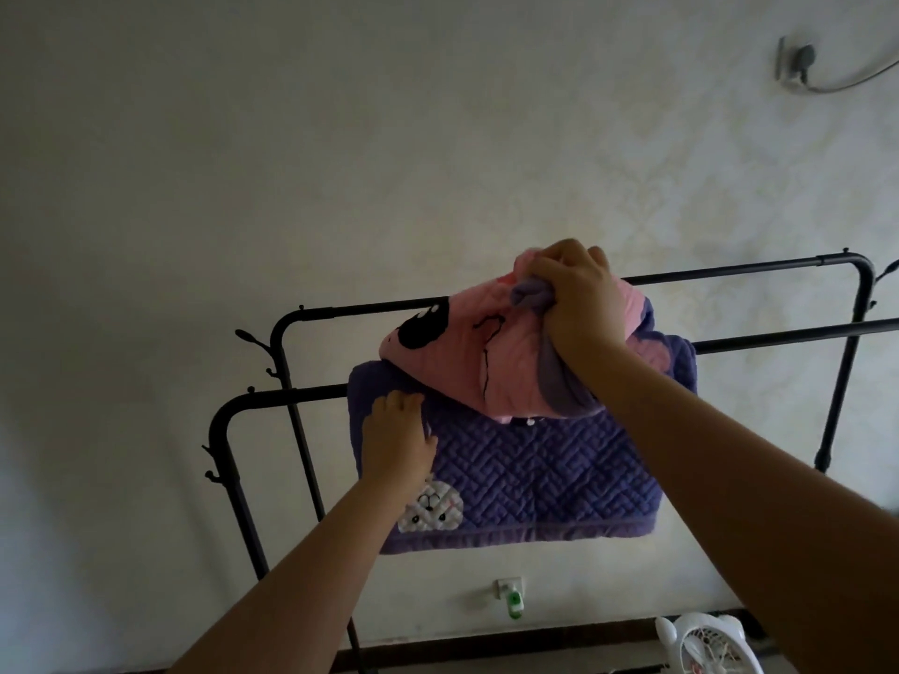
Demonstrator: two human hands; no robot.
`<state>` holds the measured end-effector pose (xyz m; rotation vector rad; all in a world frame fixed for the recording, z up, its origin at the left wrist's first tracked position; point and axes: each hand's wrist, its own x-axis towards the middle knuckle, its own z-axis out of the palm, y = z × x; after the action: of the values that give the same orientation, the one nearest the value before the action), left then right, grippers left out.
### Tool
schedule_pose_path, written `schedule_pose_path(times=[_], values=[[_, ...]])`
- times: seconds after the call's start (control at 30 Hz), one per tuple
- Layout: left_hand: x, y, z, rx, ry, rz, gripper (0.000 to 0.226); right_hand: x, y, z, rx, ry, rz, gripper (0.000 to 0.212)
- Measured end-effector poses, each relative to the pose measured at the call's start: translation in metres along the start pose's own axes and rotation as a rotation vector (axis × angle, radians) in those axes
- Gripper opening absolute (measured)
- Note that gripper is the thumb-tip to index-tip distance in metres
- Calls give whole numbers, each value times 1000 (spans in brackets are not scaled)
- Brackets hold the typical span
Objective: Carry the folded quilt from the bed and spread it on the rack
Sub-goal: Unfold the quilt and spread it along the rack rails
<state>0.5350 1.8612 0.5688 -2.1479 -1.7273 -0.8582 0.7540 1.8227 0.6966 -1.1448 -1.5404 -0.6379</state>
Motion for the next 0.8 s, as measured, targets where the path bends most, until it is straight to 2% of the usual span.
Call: schedule_pose_path(times=[0.13,0.33,0.47,0.57,0.63,0.77,0.8], values=[[28,-5,9,102,27,57,76,28,18,12,9,62,-46,10],[67,-14,35,207,-22,50,94,70,48,39,172,127,-41,34],[86,-16,48,323,-24,41,104,92,61,65,347,148,120,23],[95,-13,51,367,-9,35,94,92,66,89,190,147,14,18],[98,-6,53,386,9,14,85,85,71,111,10,74,-74,33],[100,3,58,397,41,-34,72,56,79,151,-180,-387,4,56],[99,3,58,398,50,-45,69,47,80,156,-204,-456,27,62]])
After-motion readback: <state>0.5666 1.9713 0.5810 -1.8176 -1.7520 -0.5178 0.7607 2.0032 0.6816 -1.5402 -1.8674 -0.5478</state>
